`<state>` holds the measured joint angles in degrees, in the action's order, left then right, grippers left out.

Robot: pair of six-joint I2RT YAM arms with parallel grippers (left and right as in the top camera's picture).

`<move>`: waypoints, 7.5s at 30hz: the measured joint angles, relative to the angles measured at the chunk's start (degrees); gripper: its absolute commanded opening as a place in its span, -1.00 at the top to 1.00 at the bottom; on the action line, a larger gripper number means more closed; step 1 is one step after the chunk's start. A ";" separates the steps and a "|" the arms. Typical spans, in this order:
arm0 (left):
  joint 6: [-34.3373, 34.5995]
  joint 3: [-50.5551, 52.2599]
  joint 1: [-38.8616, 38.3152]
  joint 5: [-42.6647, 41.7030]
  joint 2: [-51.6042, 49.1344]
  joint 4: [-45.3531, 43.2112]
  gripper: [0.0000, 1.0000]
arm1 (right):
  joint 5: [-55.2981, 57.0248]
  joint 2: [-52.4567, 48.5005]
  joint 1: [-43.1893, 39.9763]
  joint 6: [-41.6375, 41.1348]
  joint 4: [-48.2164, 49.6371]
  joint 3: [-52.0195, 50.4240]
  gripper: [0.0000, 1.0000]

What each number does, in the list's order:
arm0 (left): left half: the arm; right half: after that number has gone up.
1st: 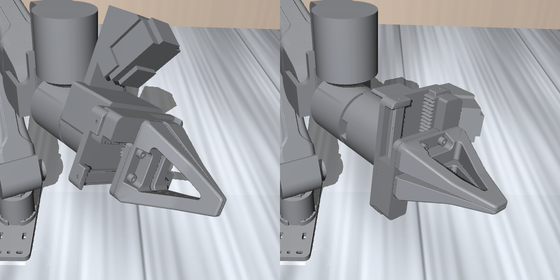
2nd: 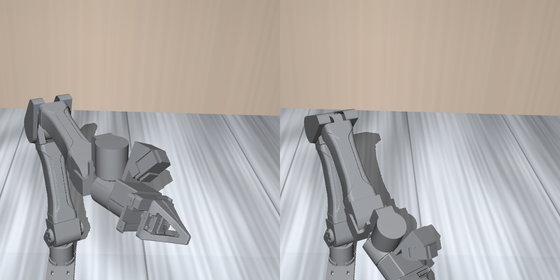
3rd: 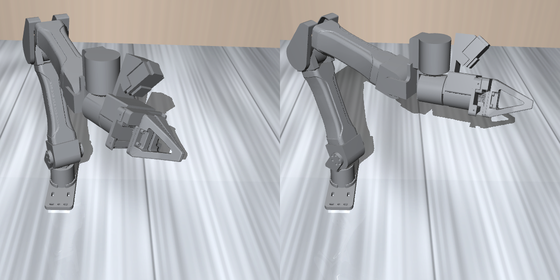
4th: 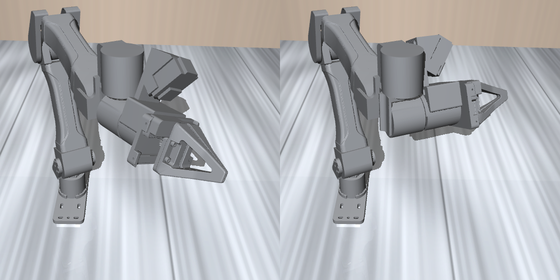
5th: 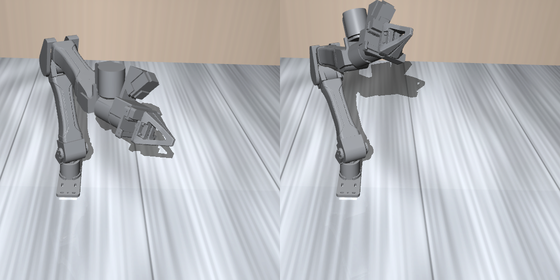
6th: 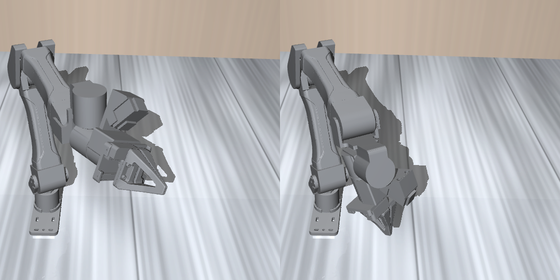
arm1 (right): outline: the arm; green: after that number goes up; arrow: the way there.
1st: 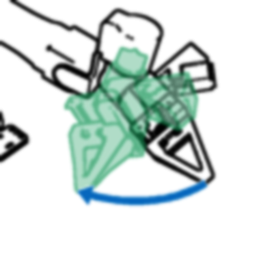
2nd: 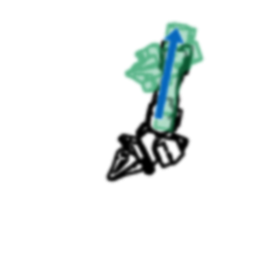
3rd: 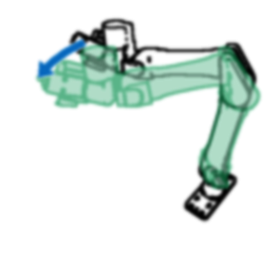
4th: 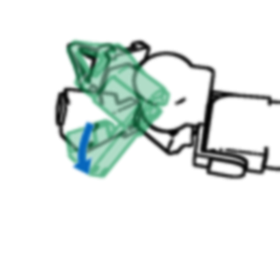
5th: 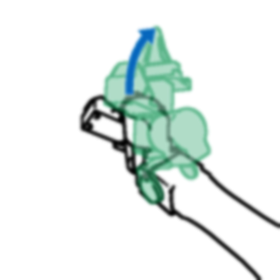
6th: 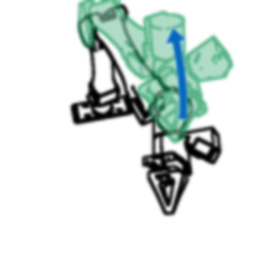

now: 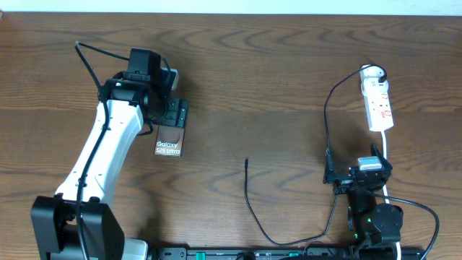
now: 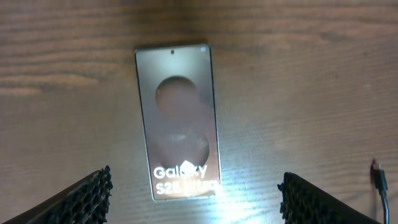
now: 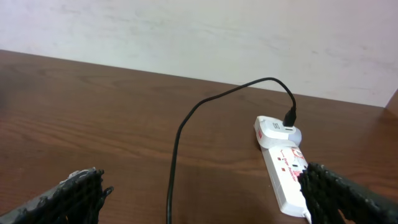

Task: Plug charger to phone and switch on socket
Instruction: 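Reach the left gripper forward and down over the Galaxy phone, then close the left gripper on the phone's long edges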

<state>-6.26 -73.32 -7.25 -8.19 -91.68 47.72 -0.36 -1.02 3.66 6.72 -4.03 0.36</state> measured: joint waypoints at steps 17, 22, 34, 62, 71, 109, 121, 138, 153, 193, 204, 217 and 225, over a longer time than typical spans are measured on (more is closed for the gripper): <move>-0.02 0.00 0.00 0.85 0.00 -0.70 -0.96 | 0.00 0.00 0.00 0.00 0.00 0.00 -0.98; 0.37 0.02 0.00 0.85 0.00 -0.70 -0.96 | 0.00 0.00 0.00 0.00 0.00 0.00 -0.99; 1.29 1.42 0.00 0.85 -4.79 -0.66 -0.96 | 0.00 0.00 0.00 0.02 0.00 0.00 -0.99; 7.76 1.57 0.00 3.02 -13.70 -1.70 -0.96 | -0.02 0.00 0.00 0.00 0.00 0.00 -0.98; 7.78 1.62 -0.39 3.04 -15.91 -1.70 -0.95 | 0.00 0.00 0.00 0.02 0.00 0.00 -0.99; 7.69 4.57 -0.92 4.07 -15.91 -6.45 -0.96 | 0.00 0.00 0.00 0.02 0.00 0.00 -0.98; 7.48 6.05 -0.92 4.09 -15.91 -8.07 -0.96 | 0.00 0.00 0.00 0.00 -0.02 0.00 -0.99; 6.43 8.31 -0.92 5.42 -15.91 -11.74 -0.96 | 0.00 0.00 0.00 0.00 0.00 0.00 -0.99; 6.23 8.31 -0.92 5.55 -15.91 -12.24 -0.95 | 0.00 0.00 0.00 0.00 0.00 0.00 -0.98; 6.21 8.96 -0.92 5.09 -15.91 -12.28 -0.96 | 0.00 0.00 0.00 0.02 0.00 0.00 -0.99; 6.21 8.96 -0.92 5.09 -15.91 -12.28 -0.96 | 0.00 0.00 0.00 0.00 0.00 0.00 -0.98; 6.19 8.96 -0.92 5.09 -15.91 -12.24 -0.92 | 0.00 0.00 0.00 0.02 0.00 0.00 -0.98; 6.03 8.96 -0.92 5.09 -15.91 -12.24 -0.79 | 0.00 0.00 0.00 0.00 0.00 0.00 -0.99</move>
<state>-0.23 -64.36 -8.16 -3.09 -107.59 35.48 -0.36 -1.02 3.66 6.72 -4.03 0.36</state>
